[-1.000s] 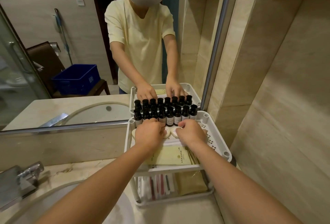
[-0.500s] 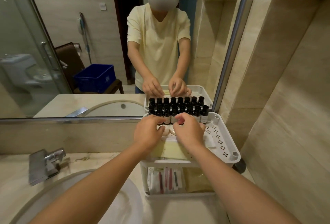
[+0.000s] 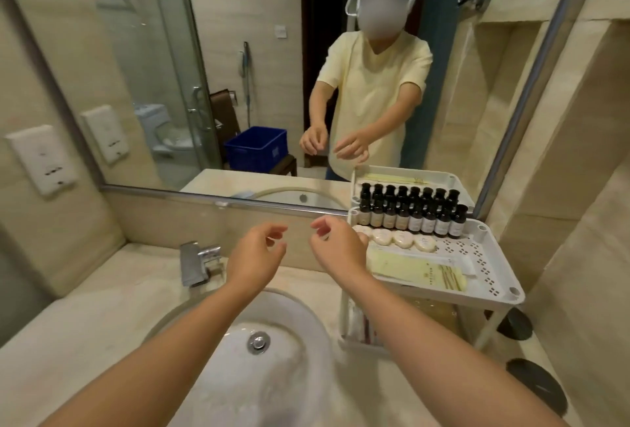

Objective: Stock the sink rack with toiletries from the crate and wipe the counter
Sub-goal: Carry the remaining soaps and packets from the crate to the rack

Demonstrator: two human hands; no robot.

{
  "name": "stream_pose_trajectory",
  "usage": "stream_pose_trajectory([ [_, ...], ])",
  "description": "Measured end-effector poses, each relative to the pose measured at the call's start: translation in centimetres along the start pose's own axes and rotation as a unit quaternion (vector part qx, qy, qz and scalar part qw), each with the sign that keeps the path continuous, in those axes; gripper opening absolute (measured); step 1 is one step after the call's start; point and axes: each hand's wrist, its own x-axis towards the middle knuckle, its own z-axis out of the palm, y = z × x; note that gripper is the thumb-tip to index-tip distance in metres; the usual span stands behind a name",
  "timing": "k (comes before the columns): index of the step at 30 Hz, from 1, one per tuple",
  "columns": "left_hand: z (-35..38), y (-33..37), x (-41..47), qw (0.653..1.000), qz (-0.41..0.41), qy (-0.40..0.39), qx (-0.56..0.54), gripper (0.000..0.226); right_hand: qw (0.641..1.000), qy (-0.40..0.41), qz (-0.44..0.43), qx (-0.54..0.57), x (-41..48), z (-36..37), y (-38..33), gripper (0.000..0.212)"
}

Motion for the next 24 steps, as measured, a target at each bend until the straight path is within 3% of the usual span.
stream_pose_trajectory([
  [11,-18.1,-11.5,-14.2,0.989,-0.120,0.084,-0.007,0.031,0.975,-0.170,-0.146,-0.003,-14.2,11.0,-13.7,0.026],
  [24,-31.6,-22.1,-38.8,0.934,-0.319,0.157,0.043,0.030,0.870,-0.396,-0.293,-0.008,-35.7,23.1,-22.5,0.038],
])
